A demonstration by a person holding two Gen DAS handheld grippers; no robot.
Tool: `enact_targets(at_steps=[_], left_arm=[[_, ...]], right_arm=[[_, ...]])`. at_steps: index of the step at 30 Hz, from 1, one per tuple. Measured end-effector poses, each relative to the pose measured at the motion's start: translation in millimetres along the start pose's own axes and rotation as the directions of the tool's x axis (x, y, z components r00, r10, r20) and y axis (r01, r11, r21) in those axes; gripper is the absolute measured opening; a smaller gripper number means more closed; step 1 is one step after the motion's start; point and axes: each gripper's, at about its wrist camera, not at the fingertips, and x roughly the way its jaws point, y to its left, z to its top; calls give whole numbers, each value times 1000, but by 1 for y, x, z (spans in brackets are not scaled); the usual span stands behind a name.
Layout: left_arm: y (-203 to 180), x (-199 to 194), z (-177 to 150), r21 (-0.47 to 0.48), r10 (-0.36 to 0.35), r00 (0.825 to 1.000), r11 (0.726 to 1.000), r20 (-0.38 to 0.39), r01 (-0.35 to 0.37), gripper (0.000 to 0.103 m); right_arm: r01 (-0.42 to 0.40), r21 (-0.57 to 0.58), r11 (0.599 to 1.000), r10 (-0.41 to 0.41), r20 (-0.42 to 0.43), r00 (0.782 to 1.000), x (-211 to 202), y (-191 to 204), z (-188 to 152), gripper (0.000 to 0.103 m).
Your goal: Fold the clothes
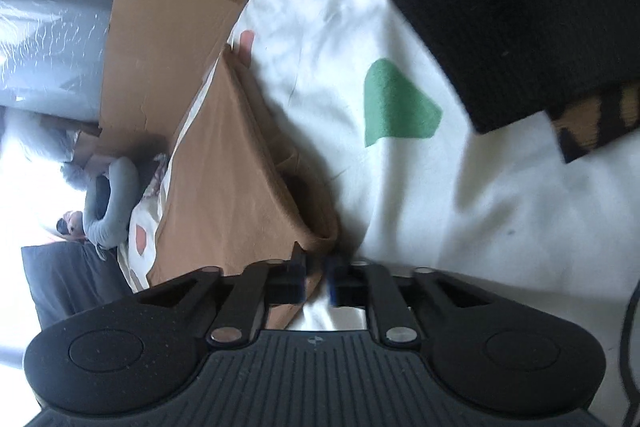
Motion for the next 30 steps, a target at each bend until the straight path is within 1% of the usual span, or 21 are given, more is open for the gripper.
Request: enact_targets(at_steps=[3, 5, 8, 13, 15, 18, 19, 20, 21, 23, 25, 30], left_arm=[[1, -3, -1, 20, -34, 999, 999, -16, 35, 19], [3, -5, -1, 10, -59, 998, 998, -29, 60, 19], [5, -2, 1, 3, -52, 998, 999, -32, 52, 23], [7, 7, 4, -5, -69, 997, 998, -41, 69, 24], [6, 9, 4, 10, -66, 997, 998, -42, 67, 23], [6, 11, 5, 5, -81, 996, 997, -46, 82, 23], [6, 11, 5, 6, -86, 995, 996, -49, 86, 22], [6, 10, 5, 5, -90, 995, 996, -50, 90, 17], [7, 10, 5, 4, -94, 994, 996, -50, 94, 11], [6, 8, 5, 21, -79, 996, 997, -44, 80, 8], [3, 4, 5, 46, -50, 998, 998, -33, 51, 5], [-12, -6, 6, 49, -27, 1000, 998, -9, 27, 3]], right_arm=[[-26, 14, 1000, 26, 4, 1000, -4, -1, 2, 7], [-46, 16, 999, 46, -13, 999, -3, 0, 2, 9], [-42, 22, 999, 43, -32, 999, 2, -2, 2, 11], [-47, 56, 997, 48, -20, 999, 11, -9, 6, 16], [-56, 75, 996, 57, -12, 998, 13, -10, 6, 17], [-72, 100, 992, 72, 8, 997, 13, -11, 5, 15], [-77, 103, 992, 76, 13, 997, 12, -12, 5, 13], [-79, 101, 992, 77, 17, 997, 11, -11, 6, 11], [-78, 96, 992, 76, 22, 997, 11, -10, 6, 7], [-72, 80, 994, 70, 30, 997, 9, -5, 8, 5], [-54, 56, 997, 52, 38, 998, 5, 1, 11, 4], [-14, 11, 1000, 13, 57, 998, -6, 15, 18, 3]])
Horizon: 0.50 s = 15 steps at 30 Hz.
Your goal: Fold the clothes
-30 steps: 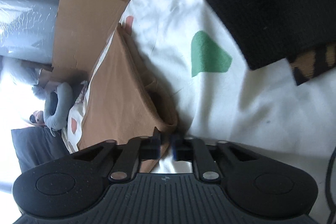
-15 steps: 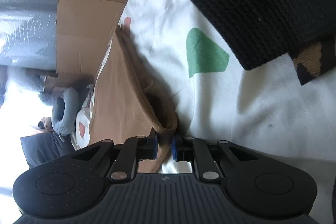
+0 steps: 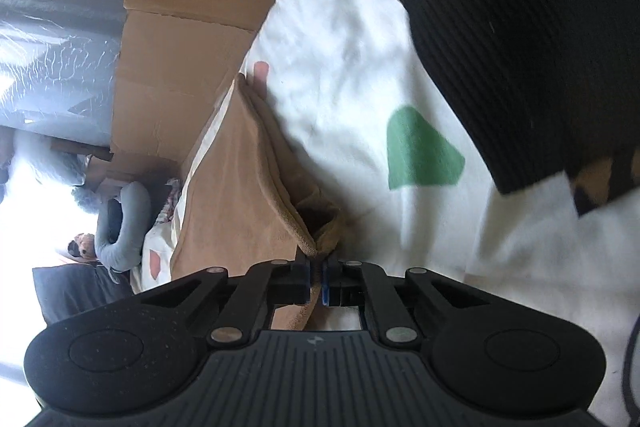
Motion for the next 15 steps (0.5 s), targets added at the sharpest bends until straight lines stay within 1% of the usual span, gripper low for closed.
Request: enact_targets(at_steps=[2, 6, 9, 15], left_arm=[[-6, -3, 1, -1, 11, 1000, 1000, 1, -11, 3], [-15, -5, 3, 8, 74, 997, 997, -32, -74, 3], [-22, -10, 2, 14, 105, 993, 994, -48, -104, 3], [-26, -18, -8, 21, 139, 987, 990, -84, -138, 3]], right_arm=[[1, -11, 1000, -1, 5, 1000, -3, 4, 2, 3], [0, -22, 1000, 0, 15, 1000, -10, 10, 7, 3], [2, -24, 1000, -2, 20, 1000, -17, 12, 12, 3], [24, -11, 1000, -24, 29, 999, -27, 11, 12, 3]])
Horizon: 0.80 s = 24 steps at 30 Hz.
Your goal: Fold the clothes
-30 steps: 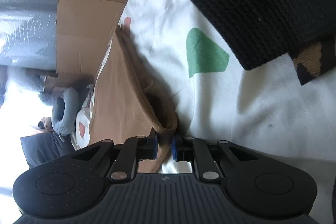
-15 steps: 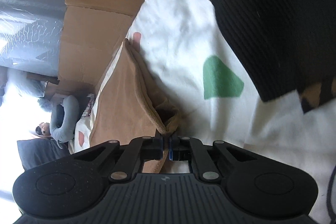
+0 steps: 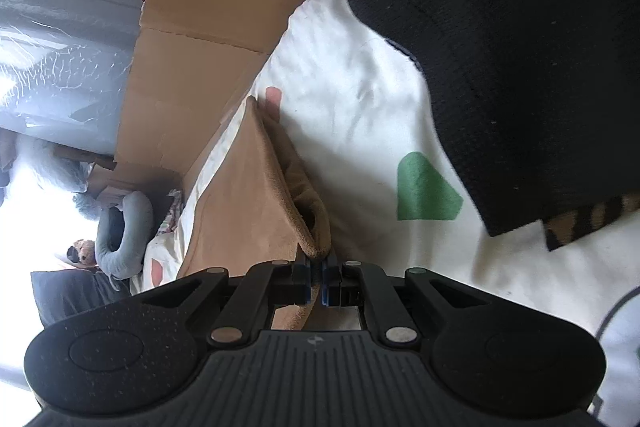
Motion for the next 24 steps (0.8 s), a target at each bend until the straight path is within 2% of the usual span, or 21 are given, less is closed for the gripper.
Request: enact_targets(at_steps=[12, 17, 21, 24], left_arm=[[12, -21, -25, 1, 0, 999, 1000, -50, 0, 3], [26, -12, -32, -19, -16, 998, 1000, -54, 15, 3], [32, -6, -34, -17, -41, 998, 999, -55, 40, 3], [33, -8, -36, -15, -59, 997, 998, -55, 58, 3]], right_arm=[[59, 25, 998, -58, -6, 998, -30, -16, -10, 3], [100, 62, 993, -99, -25, 995, -28, -32, -17, 3], [125, 132, 983, -121, -35, 992, -27, -39, -21, 7], [157, 114, 981, -155, -26, 988, -36, -33, -21, 10]])
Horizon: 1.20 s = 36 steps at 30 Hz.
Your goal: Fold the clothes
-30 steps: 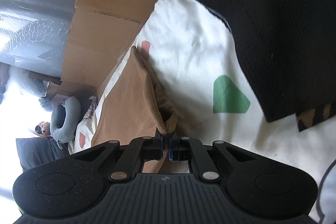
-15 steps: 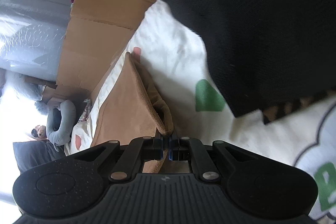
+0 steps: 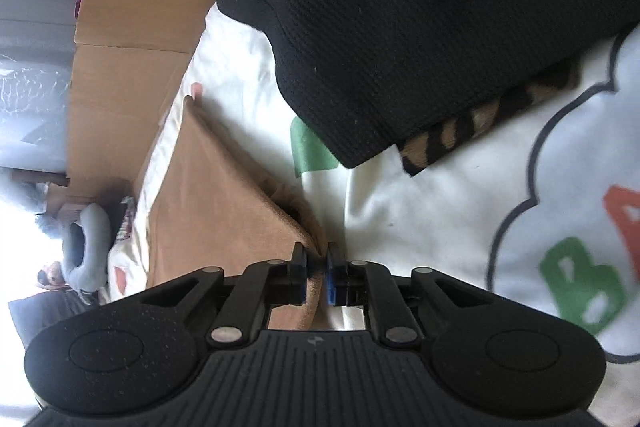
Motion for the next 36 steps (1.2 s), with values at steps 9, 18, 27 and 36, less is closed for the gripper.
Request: enact_targets(at_steps=[9, 18, 27, 36], left_arm=[[-7, -5, -3, 21, -61, 997, 998, 50, 60, 3], [-1, 1, 1, 39, -74, 997, 997, 29, 73, 4], [12, 11, 2, 72, -85, 996, 994, 4, 85, 18], [24, 23, 8, 62, -161, 987, 985, 7, 160, 22]], right_arm=[[67, -234, 970, -75, -24, 997, -23, 53, 1, 10], [7, -501, 865, -93, -145, 985, 27, 119, -46, 10], [-105, -660, 744, -167, -336, 927, 77, 156, -126, 10], [-164, -746, 645, -208, -378, 902, 109, 181, -174, 10]])
